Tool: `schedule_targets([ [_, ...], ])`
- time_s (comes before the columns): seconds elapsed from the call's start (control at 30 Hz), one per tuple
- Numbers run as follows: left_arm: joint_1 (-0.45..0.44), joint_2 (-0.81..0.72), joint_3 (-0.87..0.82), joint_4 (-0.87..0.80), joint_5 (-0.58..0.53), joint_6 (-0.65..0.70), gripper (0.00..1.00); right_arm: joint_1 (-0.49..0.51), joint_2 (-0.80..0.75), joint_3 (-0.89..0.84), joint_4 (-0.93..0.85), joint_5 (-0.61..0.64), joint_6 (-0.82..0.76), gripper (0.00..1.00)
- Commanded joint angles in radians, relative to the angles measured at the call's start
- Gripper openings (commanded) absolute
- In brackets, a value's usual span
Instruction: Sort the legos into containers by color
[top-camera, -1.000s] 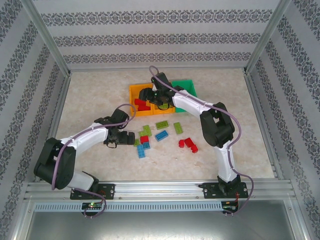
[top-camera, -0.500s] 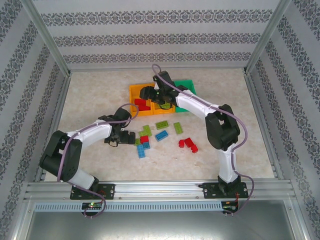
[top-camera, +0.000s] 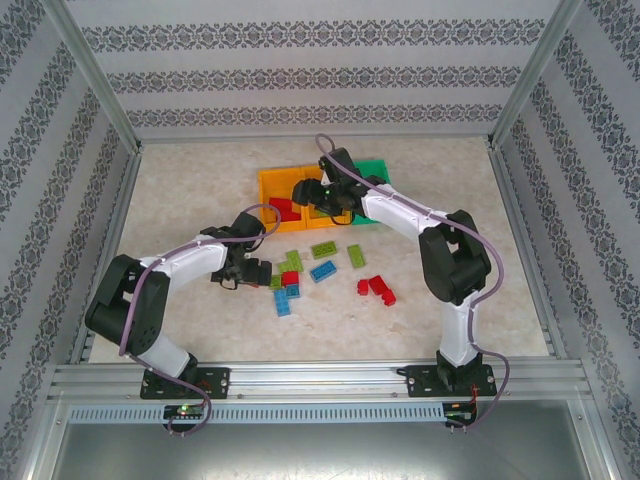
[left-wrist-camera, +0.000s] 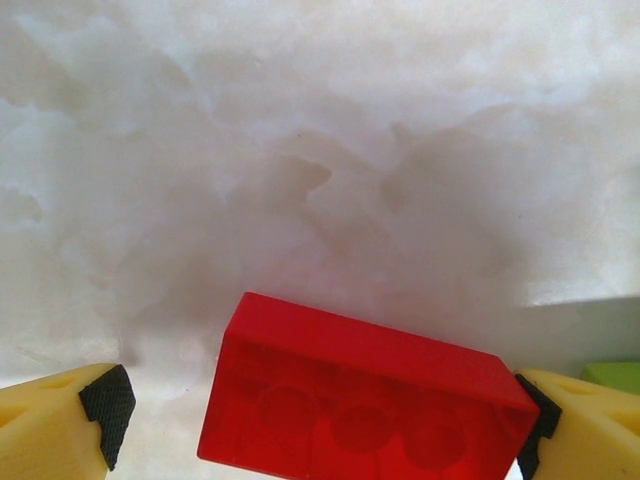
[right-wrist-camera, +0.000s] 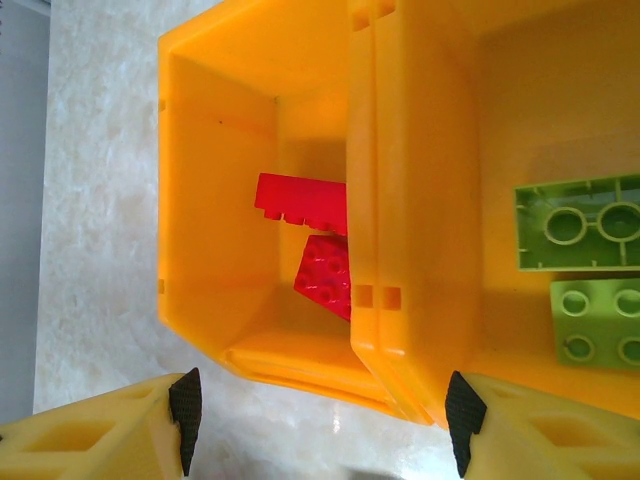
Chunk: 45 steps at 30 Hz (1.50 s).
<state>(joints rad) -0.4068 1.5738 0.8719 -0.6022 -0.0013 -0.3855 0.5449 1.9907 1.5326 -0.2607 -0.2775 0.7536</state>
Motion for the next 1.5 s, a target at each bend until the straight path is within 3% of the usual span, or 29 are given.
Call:
schedule_targets([
  [0.0,-0.016,0.024,0.019,-0.008,-0.004,0.021,0.94,-0.013,-0.047,-0.023,0.003,0.017,-0.014,0.68],
  [0.27,-0.015,0.015,0.014,-0.018,0.001,-0.006,0.7,-0.026,-0.069,-0.052,0.004,0.023,-0.017,0.68],
  [0.47,-0.015,-0.011,0.011,-0.013,-0.004,-0.02,0.6,-0.037,-0.105,-0.091,0.006,0.033,-0.033,0.68],
  [0.7,-0.015,-0.049,0.063,-0.055,-0.04,-0.022,0.59,-0.04,-0.21,-0.195,-0.03,0.102,-0.086,0.69],
  [0.9,-0.004,-0.047,0.236,-0.081,-0.053,0.026,0.6,-0.046,-0.374,-0.386,-0.061,0.202,-0.126,0.69],
  [1.23,0.019,0.255,0.692,-0.113,0.036,0.115,0.6,-0.036,-0.621,-0.682,-0.233,0.35,-0.038,0.69],
  [1.47,0.047,0.411,0.829,-0.142,0.048,0.116,0.61,0.009,-0.7,-0.781,-0.341,0.345,-0.001,0.72],
])
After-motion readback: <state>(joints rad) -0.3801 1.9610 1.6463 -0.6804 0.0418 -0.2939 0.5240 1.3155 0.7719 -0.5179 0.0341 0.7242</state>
